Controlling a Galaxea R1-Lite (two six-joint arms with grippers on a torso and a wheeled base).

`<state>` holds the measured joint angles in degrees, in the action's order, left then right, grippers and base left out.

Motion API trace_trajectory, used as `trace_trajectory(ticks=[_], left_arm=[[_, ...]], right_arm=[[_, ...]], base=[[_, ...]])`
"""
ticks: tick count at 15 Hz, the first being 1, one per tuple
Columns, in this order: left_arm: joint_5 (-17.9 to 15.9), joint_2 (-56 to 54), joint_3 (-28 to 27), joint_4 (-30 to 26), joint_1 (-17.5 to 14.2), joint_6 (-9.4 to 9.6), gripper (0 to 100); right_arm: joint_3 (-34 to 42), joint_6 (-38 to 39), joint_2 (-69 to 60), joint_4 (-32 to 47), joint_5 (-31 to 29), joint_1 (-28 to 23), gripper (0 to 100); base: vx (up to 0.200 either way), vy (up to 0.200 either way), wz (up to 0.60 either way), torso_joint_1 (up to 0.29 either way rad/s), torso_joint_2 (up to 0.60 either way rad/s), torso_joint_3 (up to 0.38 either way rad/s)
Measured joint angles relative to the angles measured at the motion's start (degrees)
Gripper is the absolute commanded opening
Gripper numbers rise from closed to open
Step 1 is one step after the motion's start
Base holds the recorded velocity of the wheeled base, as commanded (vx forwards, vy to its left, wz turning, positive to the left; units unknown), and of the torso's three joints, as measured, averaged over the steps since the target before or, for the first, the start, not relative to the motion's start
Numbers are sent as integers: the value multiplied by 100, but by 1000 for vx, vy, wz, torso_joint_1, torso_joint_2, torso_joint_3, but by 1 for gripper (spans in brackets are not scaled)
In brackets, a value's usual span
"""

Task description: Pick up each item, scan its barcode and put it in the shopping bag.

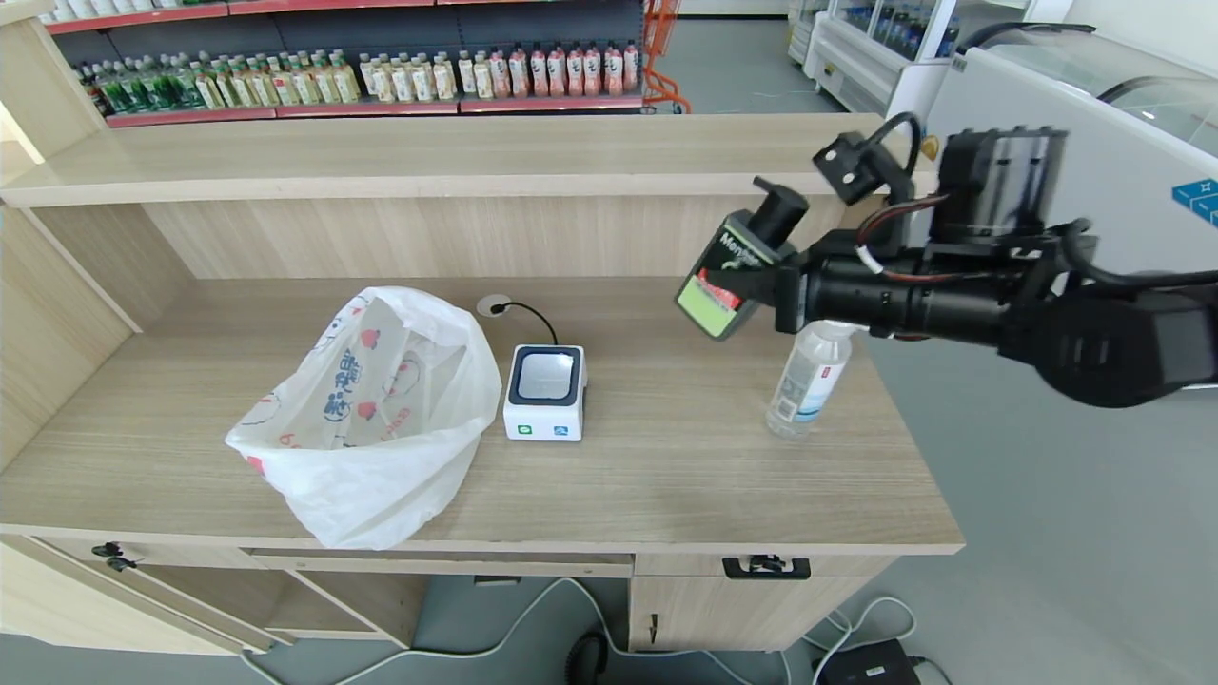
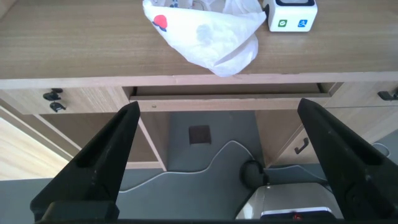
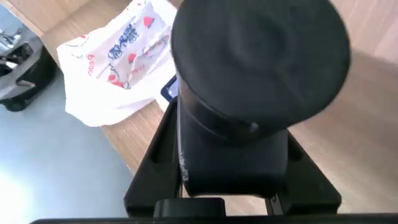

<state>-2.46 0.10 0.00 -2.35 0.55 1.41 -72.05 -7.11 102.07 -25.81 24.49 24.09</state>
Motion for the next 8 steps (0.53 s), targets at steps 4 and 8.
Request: trace_trajectory(ticks=[4, 8], left_arm=[[1, 0, 0, -2, -2, 0, 100], [0, 0, 0, -2, -2, 0, 100]], right_arm=[[1521, -2959, -1580, -22, 9, -286, 0], [2920, -7356, -2914, 272, 1178, -386, 0]], base=[[0, 0, 0, 0, 0, 0], [0, 0, 0, 0, 0, 0]])
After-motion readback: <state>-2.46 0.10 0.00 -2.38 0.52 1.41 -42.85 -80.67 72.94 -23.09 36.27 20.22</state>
